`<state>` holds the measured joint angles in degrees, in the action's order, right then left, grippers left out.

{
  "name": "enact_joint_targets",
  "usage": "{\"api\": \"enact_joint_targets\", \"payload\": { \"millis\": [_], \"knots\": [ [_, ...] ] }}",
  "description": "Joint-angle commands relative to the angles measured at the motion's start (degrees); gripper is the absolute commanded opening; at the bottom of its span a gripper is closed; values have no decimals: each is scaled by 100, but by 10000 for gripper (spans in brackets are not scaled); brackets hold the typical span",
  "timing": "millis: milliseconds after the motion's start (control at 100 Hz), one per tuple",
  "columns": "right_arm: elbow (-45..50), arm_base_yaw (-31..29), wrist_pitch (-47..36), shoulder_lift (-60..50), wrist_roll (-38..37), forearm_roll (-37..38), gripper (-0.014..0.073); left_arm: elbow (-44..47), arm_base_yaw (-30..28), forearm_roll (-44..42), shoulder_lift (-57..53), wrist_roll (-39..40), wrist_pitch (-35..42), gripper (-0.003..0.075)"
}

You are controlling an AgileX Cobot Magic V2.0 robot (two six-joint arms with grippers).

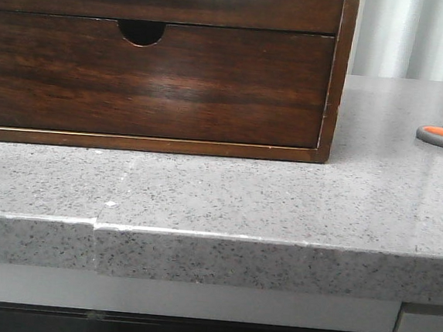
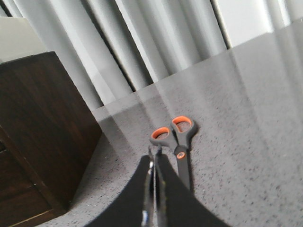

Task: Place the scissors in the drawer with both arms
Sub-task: 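Reach the left gripper to the white drawer handle and grasp it, then pull the drawer open toward the robot with the left gripper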

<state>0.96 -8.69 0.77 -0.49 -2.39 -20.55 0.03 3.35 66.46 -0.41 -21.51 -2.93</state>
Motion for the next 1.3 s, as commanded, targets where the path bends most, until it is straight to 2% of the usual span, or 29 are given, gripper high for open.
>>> {"api": "enact_joint_targets", "payload": {
  "millis": [0, 140, 310, 460, 530, 570, 650, 730, 770, 800, 880, 1100, 1290],
  "knots": [
    [22, -24, -363, -117, -16, -374, -50, 126, 33, 664, -167, 23, 378, -18],
    [-334, -12, -182, -117, -16, -597, -50, 46, 42, 620, -167, 23, 87, -19],
    [-1248, -12, 1223, 34, 503, -363, -50, -474, 42, -237, 48, 23, -682, -19],
    [-1791, -12, 2074, 505, 683, -363, -50, -1296, 42, -1322, 787, 23, -1629, -18],
    [-1950, -12, 2356, 780, 683, -363, -45, -1630, 42, -1443, 1243, 23, -1959, -8],
    [-2036, -12, 2488, 937, 683, -363, -22, -1806, 42, -1427, 1530, 23, -2156, 27],
    [-2173, -12, 2612, 1176, 683, -373, 73, -2116, 42, -1184, 2071, 23, -2544, 179],
    [-2287, 7, 2590, 1284, 683, -403, 210, -2427, 42, -683, 2636, 23, -2950, 388],
    [-2331, 7, 2590, 1333, 683, -403, 285, -2565, 42, -374, 2941, 23, -3113, 456],
    [-2358, 7, 2590, 1358, 683, -403, 330, -2635, 42, -202, 3137, 23, -3261, 478],
    [-2371, 21, 2562, 1422, 683, -412, 410, -2930, 42, 499, 3670, -12, -3560, 470],
    [-2371, 33, 2519, 1459, 683, -412, 409, -3602, 92, 2287, 4644, -641, -3880, 377],
    [-2371, 33, 2500, 1459, 683, -412, 409, -3832, 286, 2768, 5379, -641, -4040, 377]
  ]
}}
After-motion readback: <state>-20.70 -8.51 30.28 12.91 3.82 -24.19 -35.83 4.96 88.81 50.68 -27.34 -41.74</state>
